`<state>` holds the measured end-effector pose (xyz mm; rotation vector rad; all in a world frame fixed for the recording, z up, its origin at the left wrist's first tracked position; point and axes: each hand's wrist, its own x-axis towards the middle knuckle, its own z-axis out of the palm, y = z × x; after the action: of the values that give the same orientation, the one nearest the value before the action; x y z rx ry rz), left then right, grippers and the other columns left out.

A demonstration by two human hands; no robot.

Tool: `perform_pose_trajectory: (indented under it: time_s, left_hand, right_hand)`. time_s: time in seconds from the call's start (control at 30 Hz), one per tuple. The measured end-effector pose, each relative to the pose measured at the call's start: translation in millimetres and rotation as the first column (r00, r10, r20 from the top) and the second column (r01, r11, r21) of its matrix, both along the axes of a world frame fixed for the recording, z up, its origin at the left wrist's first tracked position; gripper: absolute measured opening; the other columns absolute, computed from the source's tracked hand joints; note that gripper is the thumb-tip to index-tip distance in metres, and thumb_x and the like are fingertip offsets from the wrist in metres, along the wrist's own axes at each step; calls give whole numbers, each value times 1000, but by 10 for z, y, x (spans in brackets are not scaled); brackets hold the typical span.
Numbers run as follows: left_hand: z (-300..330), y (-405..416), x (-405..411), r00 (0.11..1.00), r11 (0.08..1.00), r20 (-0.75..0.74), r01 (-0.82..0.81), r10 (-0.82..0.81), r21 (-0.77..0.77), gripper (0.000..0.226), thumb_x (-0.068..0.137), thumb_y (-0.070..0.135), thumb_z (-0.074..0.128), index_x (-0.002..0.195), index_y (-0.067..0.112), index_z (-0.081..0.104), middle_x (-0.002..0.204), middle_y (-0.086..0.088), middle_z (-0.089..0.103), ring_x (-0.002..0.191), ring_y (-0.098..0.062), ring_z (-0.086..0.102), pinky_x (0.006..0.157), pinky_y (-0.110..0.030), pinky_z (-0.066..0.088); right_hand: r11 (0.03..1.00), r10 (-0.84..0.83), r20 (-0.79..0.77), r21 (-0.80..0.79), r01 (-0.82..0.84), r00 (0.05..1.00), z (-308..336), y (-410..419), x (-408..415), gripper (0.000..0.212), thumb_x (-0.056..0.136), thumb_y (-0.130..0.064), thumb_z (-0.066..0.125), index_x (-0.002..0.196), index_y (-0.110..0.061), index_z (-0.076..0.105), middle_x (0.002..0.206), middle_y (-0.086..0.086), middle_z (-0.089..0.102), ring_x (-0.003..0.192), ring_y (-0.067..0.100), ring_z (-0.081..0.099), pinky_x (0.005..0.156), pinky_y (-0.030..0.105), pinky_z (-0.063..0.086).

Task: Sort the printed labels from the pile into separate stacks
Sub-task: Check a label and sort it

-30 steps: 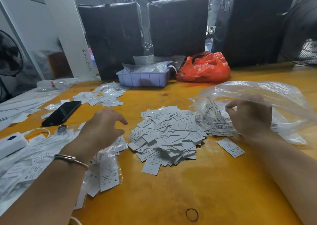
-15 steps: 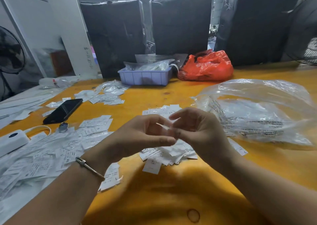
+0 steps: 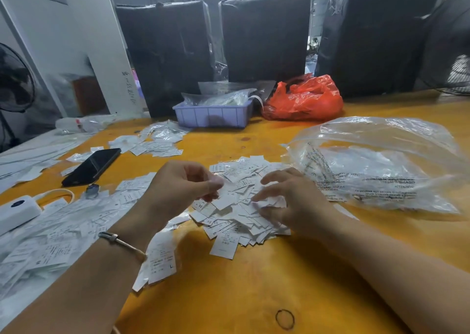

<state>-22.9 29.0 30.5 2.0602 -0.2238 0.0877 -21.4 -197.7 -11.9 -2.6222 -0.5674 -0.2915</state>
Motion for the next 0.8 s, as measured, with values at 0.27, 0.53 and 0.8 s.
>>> perform_pose_trajectory:
  time_s: [0.27,0.53,0.8]
  left_hand:
    - [-6,-44,-9,1000,1000,6,-11,11,13,11,79,17,78,76,7,73,68,-6,74,60,-12,69,56,-13,51]
    - [-14,-73,-35,1000,1000,0,3,-3,7,9,79,15,78,77,7,73,69,-6,74,62,-13,69,57,-14,51]
    - [-12,-74,-34,1000,1000,4,6,-6,20,9,79,16,78,77,9,73,69,-5,74,62,-12,69,56,-13,49]
  right_hand:
    - [999,34,-58,35,-32,998,-34,-23,86,24,82,-43,70,106,-38,71,125,-14,57,119,9,41,100,36,35]
    - [1000,0,27,21,-1,1000,-81,45,114,27,86,-46,64,112,-40,67,120,-14,57,116,11,45,99,37,36]
    - [995,-11,-50,-95,6,999,-27,58,82,67,72,-80,40,119,-38,64,132,-16,51,124,13,37,100,37,28]
